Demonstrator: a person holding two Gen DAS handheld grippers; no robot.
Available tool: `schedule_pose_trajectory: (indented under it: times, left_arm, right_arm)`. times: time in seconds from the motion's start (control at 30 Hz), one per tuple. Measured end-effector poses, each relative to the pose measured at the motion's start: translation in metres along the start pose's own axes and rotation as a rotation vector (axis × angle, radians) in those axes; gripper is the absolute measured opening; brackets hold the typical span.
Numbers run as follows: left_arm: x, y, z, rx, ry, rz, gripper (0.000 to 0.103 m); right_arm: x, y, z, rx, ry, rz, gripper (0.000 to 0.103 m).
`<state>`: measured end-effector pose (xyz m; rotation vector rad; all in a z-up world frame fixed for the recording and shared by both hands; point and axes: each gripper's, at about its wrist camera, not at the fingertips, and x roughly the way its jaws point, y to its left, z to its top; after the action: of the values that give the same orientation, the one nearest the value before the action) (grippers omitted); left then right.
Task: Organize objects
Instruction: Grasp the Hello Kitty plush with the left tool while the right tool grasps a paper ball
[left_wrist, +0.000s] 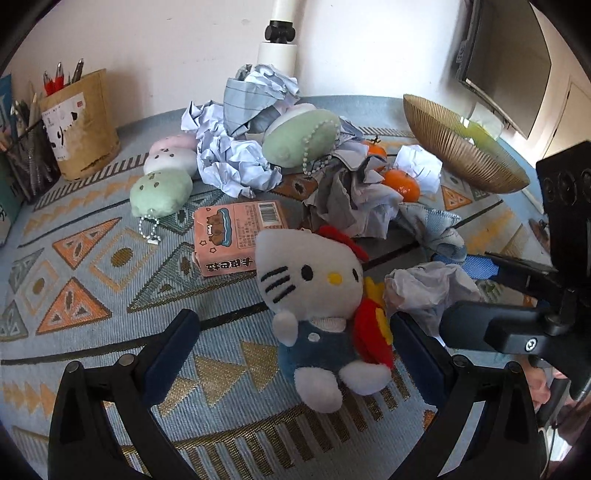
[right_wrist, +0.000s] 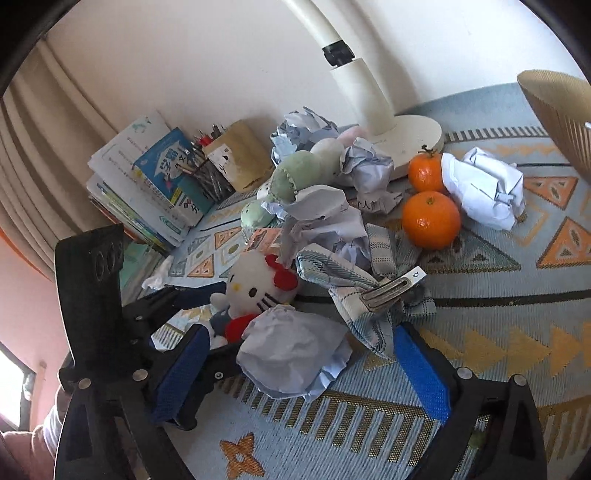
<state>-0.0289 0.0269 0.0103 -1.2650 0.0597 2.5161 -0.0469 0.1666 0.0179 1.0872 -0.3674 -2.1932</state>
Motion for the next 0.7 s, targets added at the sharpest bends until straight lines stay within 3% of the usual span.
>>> schedule_pose_trajectory:
  times: [0.1,0.13,0.17,0.2,0.23,0.27,0.3,0.43,0.7]
  left_arm:
    - [0.002,-0.003,-0.001,0.023,0.011,0.032,0.102]
    - [0.003,-0.004,0.0,0.029,0.014,0.038,0.102]
    - [0.003,-0.005,0.0,0.031,0.013,0.036,0.102]
    - [0.003,-0.004,0.0,0.028,0.009,0.021,0.097]
    - [-0.001,-0.002,0.0,0.025,-0.01,-0.009,0.084]
    - [-0.007,-0.002,-0.001,0.03,-0.04,-0.066,0.047]
    - [-0.009,-0.001,-0.002,0.031,-0.045,-0.086,0.043]
    - [-0.008,-0.004,0.0,0.032,-0.058,-0.064,0.043]
    - [-0.034,0.011,-0.008,-0.034,-0.191,-0.074,0.043]
  right_arm:
    - [-0.002,-0.007,0.0,0.028,-0.012,0.012,0.082]
    - [-0.002,-0.01,0.0,0.043,-0.016,0.015,0.068]
    - [-0.004,-0.016,-0.001,0.072,-0.024,0.012,0.061]
    - [-0.003,-0.02,-0.001,0.09,-0.024,0.044,0.051]
    - [-0.002,-0.023,-0.002,0.107,-0.022,0.085,0.049]
    - [-0.005,-0.025,-0.002,0.119,-0.037,0.078,0.048]
    - [-0.007,-0.024,-0.003,0.115,-0.051,0.069,0.047]
    - [-0.02,-0.021,-0.005,0.104,-0.121,0.088,0.047]
    - [-0.04,-0.034,-0.011,0.171,-0.223,0.215,0.047]
